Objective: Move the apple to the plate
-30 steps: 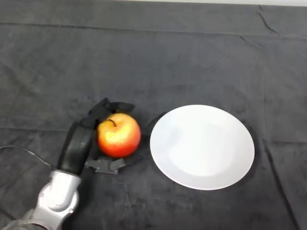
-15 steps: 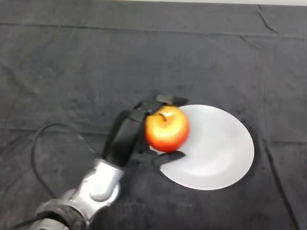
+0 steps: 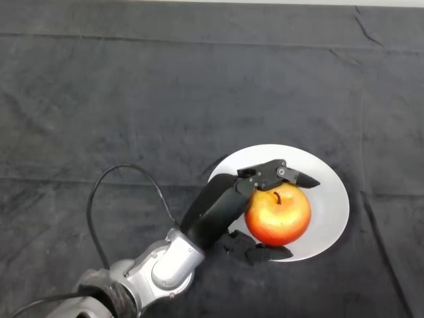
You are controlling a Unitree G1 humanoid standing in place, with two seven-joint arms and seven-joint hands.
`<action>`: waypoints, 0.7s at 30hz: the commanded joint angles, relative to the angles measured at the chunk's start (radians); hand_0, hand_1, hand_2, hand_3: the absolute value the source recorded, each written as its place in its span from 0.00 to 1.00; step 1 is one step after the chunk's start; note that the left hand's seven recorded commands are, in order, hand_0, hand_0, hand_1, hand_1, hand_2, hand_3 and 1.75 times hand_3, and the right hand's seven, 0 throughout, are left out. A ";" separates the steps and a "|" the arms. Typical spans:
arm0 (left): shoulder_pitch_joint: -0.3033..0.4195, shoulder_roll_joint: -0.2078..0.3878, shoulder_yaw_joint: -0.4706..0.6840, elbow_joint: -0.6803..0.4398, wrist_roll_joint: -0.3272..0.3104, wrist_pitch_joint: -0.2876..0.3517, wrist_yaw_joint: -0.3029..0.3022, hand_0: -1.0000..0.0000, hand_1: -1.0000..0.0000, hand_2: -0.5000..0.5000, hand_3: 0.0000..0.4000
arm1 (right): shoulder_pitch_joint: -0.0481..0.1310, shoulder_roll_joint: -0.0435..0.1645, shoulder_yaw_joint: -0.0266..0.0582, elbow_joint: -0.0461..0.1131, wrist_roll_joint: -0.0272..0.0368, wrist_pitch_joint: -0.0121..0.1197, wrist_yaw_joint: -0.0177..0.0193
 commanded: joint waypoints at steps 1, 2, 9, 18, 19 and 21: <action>-0.042 0.027 -0.037 -0.034 -0.026 0.020 -0.014 0.00 0.00 0.50 1.00 | 0.000 -0.026 -0.0099 0.007 0.0087 -0.006 0.0034; -0.042 0.028 -0.044 -0.033 -0.028 0.030 -0.019 0.00 0.00 0.50 1.00 | 0.000 -0.026 -0.0099 0.008 0.0087 -0.006 0.0035; -0.042 0.041 -0.077 -0.015 -0.050 0.128 -0.057 0.00 0.00 0.50 1.00 | 0.000 -0.026 -0.0101 0.008 0.0086 -0.006 0.0040; -0.058 0.037 -0.091 -0.002 -0.073 0.259 -0.085 1.00 1.00 0.50 0.00 | 0.000 -0.026 -0.0101 0.008 0.0084 -0.006 0.0042; -0.060 0.038 -0.091 -0.002 -0.075 0.269 -0.086 1.00 1.00 0.50 0.00 | 0.000 -0.026 -0.0101 0.008 0.0083 -0.006 0.0042; -0.064 0.040 -0.089 -0.001 -0.080 0.281 -0.088 1.00 1.00 0.50 0.00 | 0.000 -0.026 -0.0100 0.008 0.0083 -0.006 0.0042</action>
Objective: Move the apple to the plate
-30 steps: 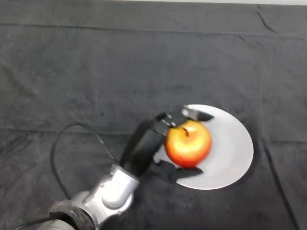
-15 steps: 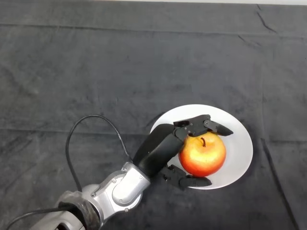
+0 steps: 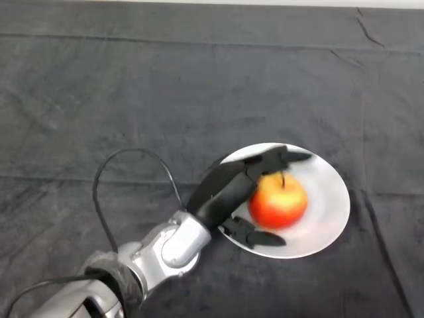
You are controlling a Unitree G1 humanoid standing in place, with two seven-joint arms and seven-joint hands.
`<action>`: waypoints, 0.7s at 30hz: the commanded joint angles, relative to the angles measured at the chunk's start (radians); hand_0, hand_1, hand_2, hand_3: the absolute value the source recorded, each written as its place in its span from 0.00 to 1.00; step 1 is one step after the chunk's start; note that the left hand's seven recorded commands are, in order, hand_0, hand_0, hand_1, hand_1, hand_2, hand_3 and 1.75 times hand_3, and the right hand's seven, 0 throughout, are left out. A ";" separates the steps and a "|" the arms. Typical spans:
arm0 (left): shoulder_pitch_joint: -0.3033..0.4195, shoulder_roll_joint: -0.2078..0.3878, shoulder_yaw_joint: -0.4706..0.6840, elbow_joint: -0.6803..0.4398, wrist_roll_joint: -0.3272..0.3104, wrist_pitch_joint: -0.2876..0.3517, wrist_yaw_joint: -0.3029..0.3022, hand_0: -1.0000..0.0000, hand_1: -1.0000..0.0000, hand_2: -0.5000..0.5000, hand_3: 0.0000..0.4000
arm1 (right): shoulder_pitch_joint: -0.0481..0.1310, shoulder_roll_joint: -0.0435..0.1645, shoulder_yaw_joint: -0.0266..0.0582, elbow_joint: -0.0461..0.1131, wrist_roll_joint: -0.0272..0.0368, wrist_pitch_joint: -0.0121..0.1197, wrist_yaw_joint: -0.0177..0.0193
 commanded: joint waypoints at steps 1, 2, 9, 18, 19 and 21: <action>-0.011 0.038 -0.048 0.006 0.000 0.029 -0.023 1.00 1.00 0.50 0.00 | 0.000 -0.026 -0.0097 0.008 0.0082 -0.006 0.0041; -0.014 0.041 -0.045 0.007 -0.003 0.031 -0.024 1.00 1.00 0.50 0.00 | 0.000 -0.026 -0.0097 0.008 0.0082 -0.006 0.0041; -0.029 0.093 0.008 0.021 -0.022 -0.015 -0.020 1.00 1.00 0.50 0.00 | 0.000 -0.026 -0.0096 0.008 0.0080 -0.006 0.0040; 0.020 0.238 0.117 0.034 -0.028 -0.171 0.034 1.00 1.00 0.50 0.00 | 0.000 -0.026 -0.0097 0.008 0.0079 -0.006 0.0041; 0.029 0.254 0.129 0.035 -0.029 -0.187 0.041 1.00 1.00 0.50 0.00 | 0.000 -0.026 -0.0097 0.008 0.0079 -0.006 0.0042; 0.046 0.280 0.153 0.039 -0.031 -0.214 0.055 1.00 1.00 0.50 0.00 | 0.000 -0.026 -0.0098 0.008 0.0079 -0.006 0.0042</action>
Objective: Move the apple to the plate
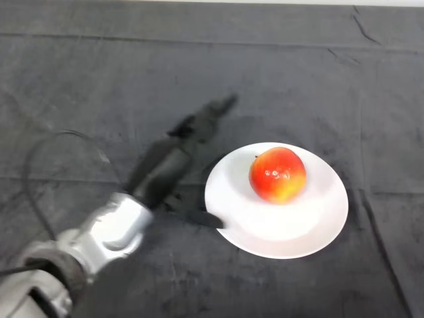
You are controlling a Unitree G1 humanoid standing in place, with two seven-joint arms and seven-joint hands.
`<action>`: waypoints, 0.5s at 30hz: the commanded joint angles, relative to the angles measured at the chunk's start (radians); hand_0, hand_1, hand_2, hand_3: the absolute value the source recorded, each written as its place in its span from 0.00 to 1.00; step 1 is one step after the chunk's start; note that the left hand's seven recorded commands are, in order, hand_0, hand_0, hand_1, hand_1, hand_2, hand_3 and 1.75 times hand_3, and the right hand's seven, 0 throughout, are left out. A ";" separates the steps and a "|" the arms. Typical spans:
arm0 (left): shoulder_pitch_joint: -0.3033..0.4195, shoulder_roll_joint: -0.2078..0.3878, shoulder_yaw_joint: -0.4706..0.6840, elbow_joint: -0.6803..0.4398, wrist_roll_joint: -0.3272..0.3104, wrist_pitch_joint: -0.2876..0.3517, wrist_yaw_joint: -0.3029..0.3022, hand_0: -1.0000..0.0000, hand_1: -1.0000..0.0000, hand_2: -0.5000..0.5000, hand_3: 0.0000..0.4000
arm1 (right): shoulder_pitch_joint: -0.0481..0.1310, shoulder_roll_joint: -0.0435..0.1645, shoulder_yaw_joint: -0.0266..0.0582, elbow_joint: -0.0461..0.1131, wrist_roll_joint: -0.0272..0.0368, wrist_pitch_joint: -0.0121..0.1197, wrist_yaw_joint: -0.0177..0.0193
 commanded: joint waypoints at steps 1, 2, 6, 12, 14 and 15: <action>0.051 0.058 0.044 0.033 -0.018 -0.034 0.028 1.00 1.00 0.50 0.00 | 0.000 -0.026 -0.0099 0.008 0.0079 -0.006 0.0041; 0.060 0.070 0.057 0.037 -0.017 -0.044 0.038 1.00 1.00 0.50 0.00 | 0.000 -0.026 -0.0100 0.008 0.0079 -0.006 0.0042; 0.094 0.109 0.100 0.052 -0.010 -0.070 0.074 1.00 1.00 0.50 0.00 | 0.000 -0.027 -0.0101 0.009 0.0080 -0.006 0.0044; 0.158 0.168 0.167 0.078 -0.016 -0.082 0.113 1.00 1.00 0.50 0.00 | 0.000 -0.027 -0.0104 0.010 0.0080 -0.007 0.0046; 0.181 0.189 0.193 0.090 -0.026 -0.076 0.120 1.00 1.00 0.50 0.00 | 0.000 -0.027 -0.0104 0.010 0.0080 -0.007 0.0047; 0.190 0.198 0.205 0.095 -0.031 -0.071 0.121 1.00 1.00 0.50 0.00 | 0.000 -0.027 -0.0105 0.010 0.0080 -0.007 0.0048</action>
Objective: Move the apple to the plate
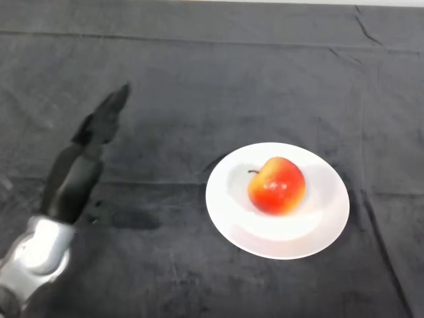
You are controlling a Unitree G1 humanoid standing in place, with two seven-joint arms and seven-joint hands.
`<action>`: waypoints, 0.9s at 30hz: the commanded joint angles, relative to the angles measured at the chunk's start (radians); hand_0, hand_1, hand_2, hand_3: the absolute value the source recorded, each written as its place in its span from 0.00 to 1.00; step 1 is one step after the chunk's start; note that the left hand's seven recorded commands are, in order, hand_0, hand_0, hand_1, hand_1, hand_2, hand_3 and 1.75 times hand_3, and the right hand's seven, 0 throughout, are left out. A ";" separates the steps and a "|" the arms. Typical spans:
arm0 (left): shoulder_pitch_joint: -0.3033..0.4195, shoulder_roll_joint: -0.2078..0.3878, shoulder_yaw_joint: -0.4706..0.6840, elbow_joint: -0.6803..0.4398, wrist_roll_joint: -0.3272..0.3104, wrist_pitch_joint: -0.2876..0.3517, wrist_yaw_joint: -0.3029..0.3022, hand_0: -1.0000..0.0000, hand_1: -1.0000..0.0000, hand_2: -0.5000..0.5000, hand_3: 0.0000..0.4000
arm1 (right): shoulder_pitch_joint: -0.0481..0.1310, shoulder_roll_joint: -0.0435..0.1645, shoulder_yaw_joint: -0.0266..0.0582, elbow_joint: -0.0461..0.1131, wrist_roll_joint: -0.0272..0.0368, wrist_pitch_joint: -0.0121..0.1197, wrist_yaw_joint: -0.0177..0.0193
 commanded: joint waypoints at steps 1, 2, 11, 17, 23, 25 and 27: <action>0.036 0.065 0.044 0.034 -0.035 0.004 0.021 1.00 1.00 0.50 0.00 | 0.000 -0.027 -0.0100 0.010 0.0080 -0.006 0.0046; 0.045 0.075 0.059 0.040 -0.042 0.011 0.022 1.00 1.00 0.50 0.00 | 0.000 -0.027 -0.0100 0.010 0.0080 -0.006 0.0047; 0.100 0.128 0.187 0.085 -0.119 0.102 0.037 1.00 1.00 0.50 0.00 | -0.001 -0.027 -0.0101 0.010 0.0079 -0.007 0.0048; 0.127 0.142 0.265 0.097 -0.168 0.155 0.045 1.00 1.00 0.50 0.00 | 0.000 -0.027 -0.0100 0.010 0.0078 -0.007 0.0047; 0.150 0.144 0.332 0.098 -0.206 0.199 0.049 1.00 1.00 0.50 0.00 | 0.000 -0.026 -0.0099 0.009 0.0076 -0.007 0.0045; 0.159 0.143 0.353 0.096 -0.219 0.211 0.047 1.00 1.00 0.50 0.00 | 0.000 -0.026 -0.0099 0.009 0.0076 -0.007 0.0044; 0.168 0.140 0.372 0.095 -0.230 0.223 0.046 1.00 1.00 0.50 0.00 | 0.000 -0.026 -0.0098 0.008 0.0075 -0.006 0.0044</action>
